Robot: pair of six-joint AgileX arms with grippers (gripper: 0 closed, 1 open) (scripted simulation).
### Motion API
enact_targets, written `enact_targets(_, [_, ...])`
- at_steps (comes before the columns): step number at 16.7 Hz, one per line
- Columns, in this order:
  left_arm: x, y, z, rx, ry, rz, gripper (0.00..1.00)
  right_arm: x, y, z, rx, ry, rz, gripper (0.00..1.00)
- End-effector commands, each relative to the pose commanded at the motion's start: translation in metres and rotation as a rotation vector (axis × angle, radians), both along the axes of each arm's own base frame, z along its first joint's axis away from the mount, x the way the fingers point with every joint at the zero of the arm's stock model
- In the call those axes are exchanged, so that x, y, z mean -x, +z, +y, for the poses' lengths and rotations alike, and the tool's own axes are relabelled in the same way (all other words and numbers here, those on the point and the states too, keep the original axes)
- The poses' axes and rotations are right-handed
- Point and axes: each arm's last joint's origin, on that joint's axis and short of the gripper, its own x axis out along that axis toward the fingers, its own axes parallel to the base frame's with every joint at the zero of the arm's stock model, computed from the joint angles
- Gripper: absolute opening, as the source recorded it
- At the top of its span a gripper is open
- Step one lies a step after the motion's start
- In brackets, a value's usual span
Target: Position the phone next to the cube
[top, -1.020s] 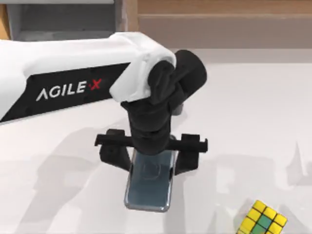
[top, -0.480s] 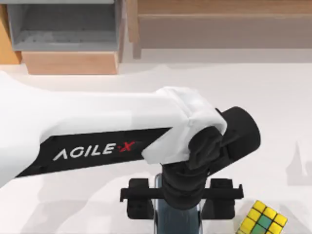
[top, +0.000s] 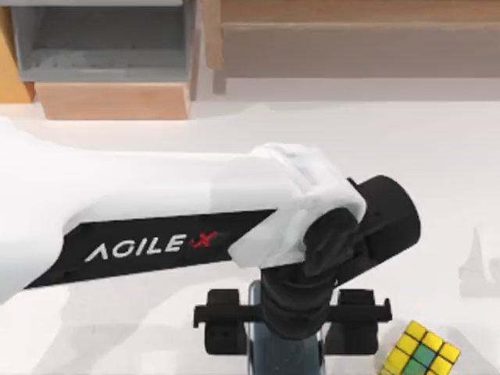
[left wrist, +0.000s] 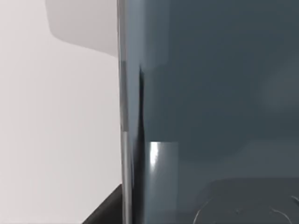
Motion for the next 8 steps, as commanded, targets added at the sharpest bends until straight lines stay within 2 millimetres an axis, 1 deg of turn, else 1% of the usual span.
enact_targets(4, [0.0, 0.003, 0.0, 0.013, 0.0, -0.007, 0.0, 0.0, 0.0, 0.0, 0.0, 0.0, 0.0, 1.0])
enact_targets(8, [-0.001, 0.012, 0.001, 0.048, 0.001, -0.027, 0.0, 0.0, 0.0, 0.0, 0.0, 0.0, 0.0, 1.0])
